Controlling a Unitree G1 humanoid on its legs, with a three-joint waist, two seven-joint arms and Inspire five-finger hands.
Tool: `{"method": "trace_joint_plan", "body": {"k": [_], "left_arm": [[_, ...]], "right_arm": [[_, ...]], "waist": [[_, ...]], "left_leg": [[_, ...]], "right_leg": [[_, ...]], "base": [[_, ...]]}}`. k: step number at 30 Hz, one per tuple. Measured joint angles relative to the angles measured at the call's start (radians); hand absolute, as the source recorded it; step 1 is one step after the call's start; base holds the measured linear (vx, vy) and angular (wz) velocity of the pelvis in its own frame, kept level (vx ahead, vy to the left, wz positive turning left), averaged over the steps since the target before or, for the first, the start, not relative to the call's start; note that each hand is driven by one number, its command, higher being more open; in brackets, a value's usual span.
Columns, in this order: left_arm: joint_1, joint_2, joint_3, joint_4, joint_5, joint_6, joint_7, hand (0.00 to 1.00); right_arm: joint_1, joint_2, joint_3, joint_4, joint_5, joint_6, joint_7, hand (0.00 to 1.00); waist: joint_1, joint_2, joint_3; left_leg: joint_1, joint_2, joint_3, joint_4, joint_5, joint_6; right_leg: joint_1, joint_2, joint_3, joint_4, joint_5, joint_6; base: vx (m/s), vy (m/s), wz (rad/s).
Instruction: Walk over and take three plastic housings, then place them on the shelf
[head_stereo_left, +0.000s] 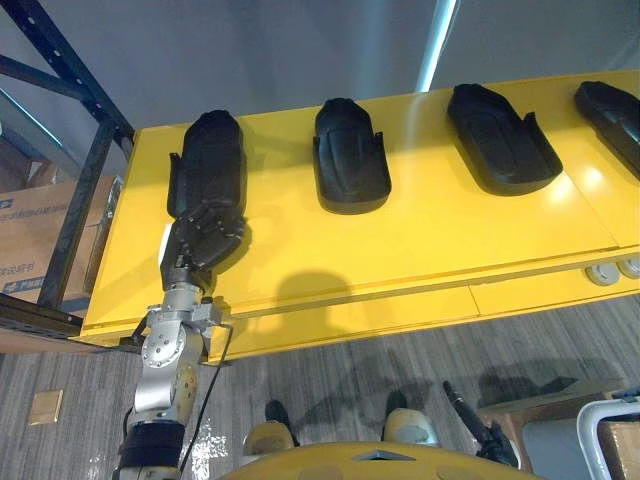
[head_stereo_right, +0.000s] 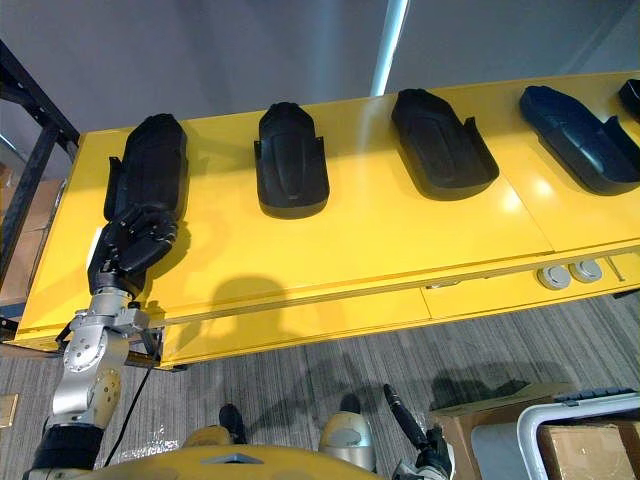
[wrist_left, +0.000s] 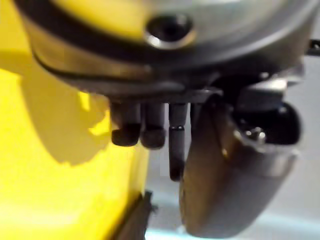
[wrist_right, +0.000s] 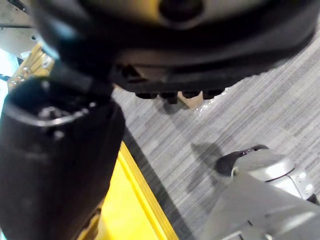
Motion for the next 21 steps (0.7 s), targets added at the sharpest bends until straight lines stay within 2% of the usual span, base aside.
{"method": "trace_joint_plan", "body": {"k": [3,7,10,11,12,13,15,16,19,21], "left_arm": [[0.022,0.022,-0.045,-0.126,-0.007,0.000,-0.179,0.00],[0.016,0.060,-0.097,-0.208,-0.100,0.000,-0.397,0.00],[0.003,0.068,-0.142,-0.221,-0.190,0.006,-0.505,0.00],[-0.024,0.072,-0.178,-0.222,-0.243,0.032,-0.561,0.00],[-0.033,0.074,-0.186,-0.222,-0.248,0.040,-0.574,0.00],[-0.071,0.085,-0.231,-0.222,-0.271,0.081,-0.624,1.00],[-0.129,0.111,-0.335,-0.221,-0.275,0.139,-0.692,1.00],[-0.161,0.124,-0.417,-0.217,-0.271,0.195,-0.720,1.00],[-0.206,0.125,-0.604,-0.126,-0.222,0.320,-0.745,1.00],[-0.226,0.124,-0.694,-0.016,-0.175,0.379,-0.719,1.00]], "right_arm": [[0.000,0.008,-0.016,0.008,0.000,0.000,-0.006,1.00],[-0.003,0.008,-0.021,0.035,0.000,-0.001,-0.016,1.00],[-0.003,0.009,-0.047,0.059,0.001,0.000,-0.018,1.00],[-0.002,0.009,-0.060,0.062,0.001,0.000,-0.021,1.00],[-0.003,0.009,-0.062,0.064,0.001,0.000,-0.021,1.00],[-0.003,0.009,-0.065,0.070,0.000,0.000,-0.022,1.00],[-0.007,0.011,-0.064,0.075,0.000,0.002,-0.021,1.00],[-0.008,0.012,-0.063,0.075,-0.002,0.009,-0.020,1.00],[-0.018,0.012,-0.057,0.076,-0.035,0.028,-0.020,1.00],[-0.023,0.011,-0.051,0.076,-0.035,0.041,-0.019,1.00]], "waist": [[0.005,0.008,-0.019],[0.008,0.030,-0.057],[0.011,0.042,-0.085],[0.018,0.042,-0.096],[0.020,0.045,-0.100],[0.023,0.035,-0.105],[0.019,0.026,-0.119],[0.014,0.020,-0.125],[-0.017,0.012,-0.142],[-0.036,0.012,-0.149]], "left_leg": [[0.029,-0.003,0.001,-0.017,-0.001,-0.002],[0.048,-0.007,0.006,-0.034,0.000,-0.003],[0.065,-0.010,0.015,-0.055,0.006,-0.005],[0.072,-0.013,0.021,-0.070,0.012,-0.005],[0.075,-0.014,0.022,-0.074,0.014,-0.005],[0.083,-0.016,0.026,-0.092,0.022,-0.005],[0.085,-0.017,0.031,-0.095,0.024,-0.005],[0.090,-0.017,0.039,-0.097,0.024,-0.005],[0.097,-0.016,0.057,-0.099,0.022,-0.007],[0.102,-0.015,0.068,-0.099,0.021,-0.008]], "right_leg": [[0.033,0.001,-0.003,-0.019,0.001,0.002],[0.053,0.002,-0.004,-0.036,0.003,0.006],[0.064,0.003,-0.003,-0.047,0.006,0.010],[0.063,0.003,0.001,-0.047,0.007,0.011],[0.063,0.003,0.001,-0.047,0.007,0.011],[0.064,0.003,0.003,-0.048,0.007,0.011],[0.062,0.003,0.007,-0.048,0.007,0.012],[0.062,0.003,0.013,-0.048,0.008,0.012],[0.057,0.004,0.029,-0.047,0.009,0.013],[0.053,0.006,0.039,-0.048,0.011,0.013]], "base": [[0.03,0.004,0.01],[0.02,0.002,0.00],[0.00,0.004,-0.02],[0.00,0.011,-0.07],[-0.02,0.010,-0.05],[0.00,0.000,0.00],[0.00,0.012,-0.07],[0.00,0.009,-0.13],[-0.01,0.007,-0.17],[0.00,0.003,-0.21]]}}
